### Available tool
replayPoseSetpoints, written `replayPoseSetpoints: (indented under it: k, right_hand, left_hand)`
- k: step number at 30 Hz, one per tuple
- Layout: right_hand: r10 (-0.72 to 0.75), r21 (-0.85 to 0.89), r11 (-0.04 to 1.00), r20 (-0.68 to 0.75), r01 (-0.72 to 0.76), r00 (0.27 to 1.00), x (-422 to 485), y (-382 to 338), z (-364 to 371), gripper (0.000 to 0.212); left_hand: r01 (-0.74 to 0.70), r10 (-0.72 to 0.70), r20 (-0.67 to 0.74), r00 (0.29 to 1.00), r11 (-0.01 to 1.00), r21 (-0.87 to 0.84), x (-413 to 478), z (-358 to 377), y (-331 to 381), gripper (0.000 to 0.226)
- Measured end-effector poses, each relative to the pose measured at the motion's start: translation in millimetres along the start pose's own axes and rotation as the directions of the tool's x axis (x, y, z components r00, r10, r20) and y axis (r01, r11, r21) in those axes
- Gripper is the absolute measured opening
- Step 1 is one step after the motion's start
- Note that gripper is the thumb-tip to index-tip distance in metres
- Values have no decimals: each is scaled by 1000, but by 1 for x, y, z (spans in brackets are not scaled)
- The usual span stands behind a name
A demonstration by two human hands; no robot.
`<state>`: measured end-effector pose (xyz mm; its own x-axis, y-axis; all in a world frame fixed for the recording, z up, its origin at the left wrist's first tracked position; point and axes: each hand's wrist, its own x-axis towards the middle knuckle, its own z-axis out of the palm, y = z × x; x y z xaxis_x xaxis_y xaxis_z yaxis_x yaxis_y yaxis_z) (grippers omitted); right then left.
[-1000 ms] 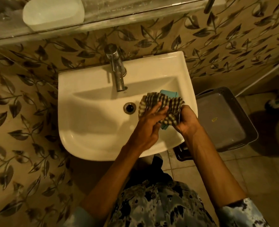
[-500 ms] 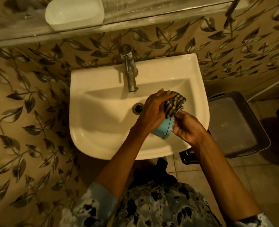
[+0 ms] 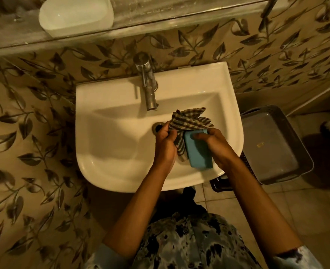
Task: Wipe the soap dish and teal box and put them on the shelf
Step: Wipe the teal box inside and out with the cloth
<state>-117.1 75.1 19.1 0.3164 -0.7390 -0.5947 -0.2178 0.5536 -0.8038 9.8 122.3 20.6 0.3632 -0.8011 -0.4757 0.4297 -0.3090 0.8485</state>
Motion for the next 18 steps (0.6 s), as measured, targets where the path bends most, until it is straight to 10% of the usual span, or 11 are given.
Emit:
replayPoseSetpoints:
  k: [4,11,18]
  right_hand:
    - [-165,-76,984,-64,160,984,0,4,1,8]
    - [-299,-77,951,31,301,954,-8,4,0,19]
    - [-393,-168,902,57,397,918,-21,2,5,28]
  left_hand:
    - [-60,53,-43,998,983,-173,-1,-6,17,35]
    - [-376,370,114,922,781,499,-34,-11,10,29]
    - [-505,445,256,858,646,572,-32,12,-17,57]
